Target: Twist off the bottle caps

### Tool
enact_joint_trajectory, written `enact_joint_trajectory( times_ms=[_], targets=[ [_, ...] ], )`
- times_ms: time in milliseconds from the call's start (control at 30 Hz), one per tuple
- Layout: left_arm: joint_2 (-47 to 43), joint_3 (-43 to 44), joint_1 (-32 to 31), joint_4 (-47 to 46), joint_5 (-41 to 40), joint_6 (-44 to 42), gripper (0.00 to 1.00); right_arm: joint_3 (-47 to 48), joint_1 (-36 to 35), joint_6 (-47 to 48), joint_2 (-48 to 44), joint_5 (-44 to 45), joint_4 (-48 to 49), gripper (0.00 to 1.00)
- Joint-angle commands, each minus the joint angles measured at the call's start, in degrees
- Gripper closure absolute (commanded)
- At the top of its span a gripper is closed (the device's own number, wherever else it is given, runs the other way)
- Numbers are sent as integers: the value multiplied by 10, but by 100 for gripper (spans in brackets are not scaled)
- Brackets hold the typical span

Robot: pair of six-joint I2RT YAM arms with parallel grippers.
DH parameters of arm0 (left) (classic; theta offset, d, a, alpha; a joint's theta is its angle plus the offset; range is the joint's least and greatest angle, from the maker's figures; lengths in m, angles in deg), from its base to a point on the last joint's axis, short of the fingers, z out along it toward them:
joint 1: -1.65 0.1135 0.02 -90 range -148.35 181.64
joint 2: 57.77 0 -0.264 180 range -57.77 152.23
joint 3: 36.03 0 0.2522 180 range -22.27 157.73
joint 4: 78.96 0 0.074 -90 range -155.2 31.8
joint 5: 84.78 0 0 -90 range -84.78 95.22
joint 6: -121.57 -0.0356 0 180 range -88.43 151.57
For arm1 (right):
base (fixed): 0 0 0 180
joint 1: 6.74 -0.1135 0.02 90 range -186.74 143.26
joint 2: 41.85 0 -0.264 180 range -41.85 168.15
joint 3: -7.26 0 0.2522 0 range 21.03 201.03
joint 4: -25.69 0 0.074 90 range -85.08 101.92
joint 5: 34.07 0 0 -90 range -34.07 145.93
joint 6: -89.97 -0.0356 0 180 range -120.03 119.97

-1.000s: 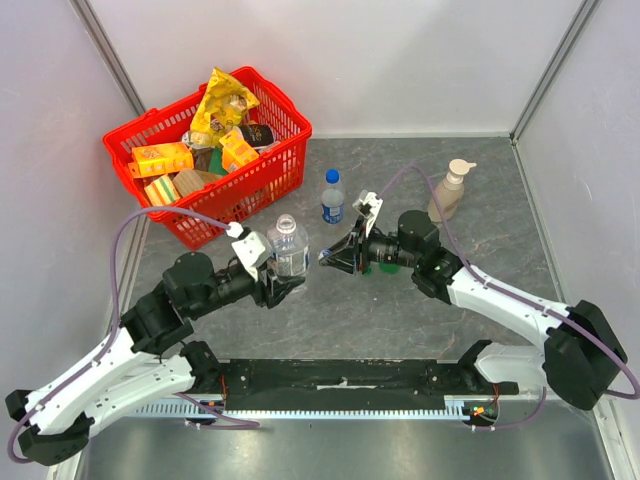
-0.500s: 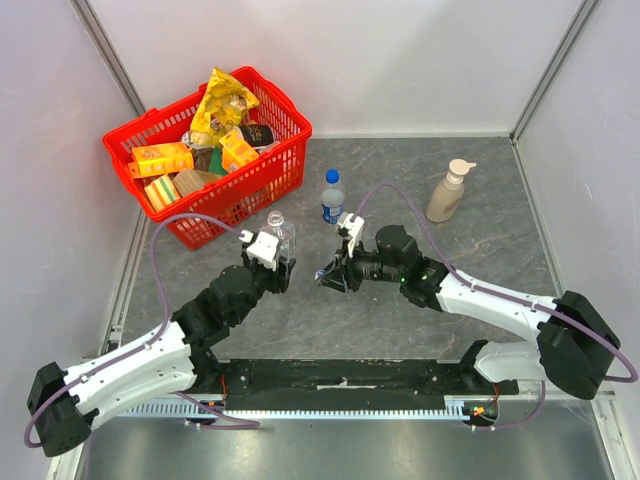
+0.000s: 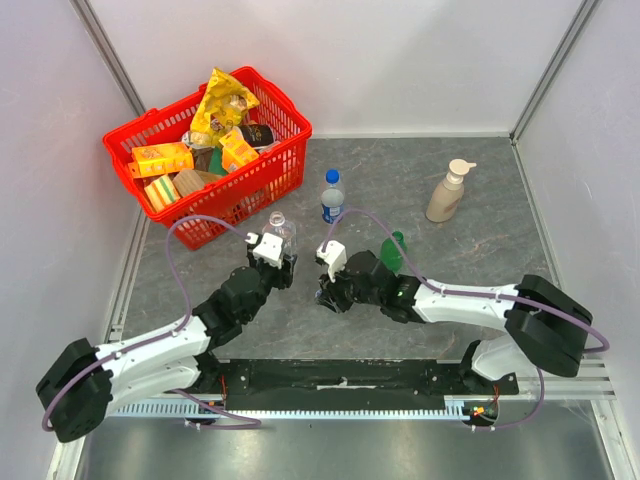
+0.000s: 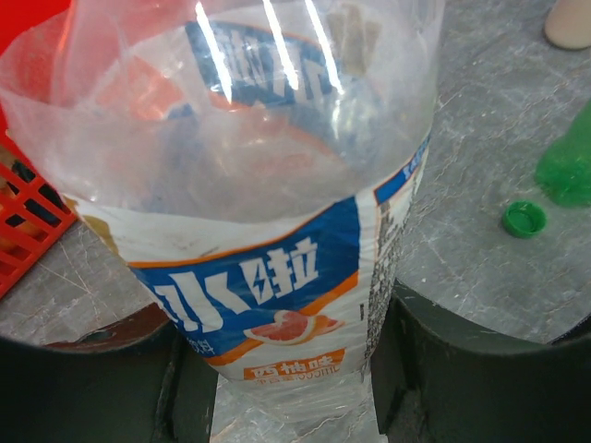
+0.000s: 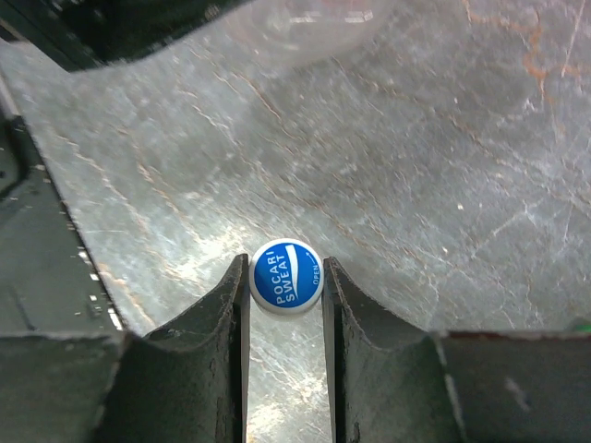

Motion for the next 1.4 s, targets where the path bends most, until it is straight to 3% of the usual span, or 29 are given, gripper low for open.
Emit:
enact_joint_trajectory(
  times_ms=[0, 233, 600, 967, 1100, 1367],
  targets=[
    [32, -11, 14, -82, 19, -13, 98, -12, -10, 0, 30, 79, 31, 100],
    [80, -34, 47, -125, 87, -8, 98, -26, -12, -28, 57, 106, 54, 100],
    [190, -22, 51, -193, 87, 0, 98, -44, -14, -55, 79, 138, 71, 97],
    [266, -17, 52, -244, 48, 68, 98, -48, -15, -79, 88, 153, 60, 68],
    [273, -9, 50, -212, 32, 80, 98, -49, -15, -79, 89, 155, 60, 54],
    [268, -17, 45, -188, 25, 117, 98, -42, -15, -73, 70, 150, 57, 12]
  ],
)
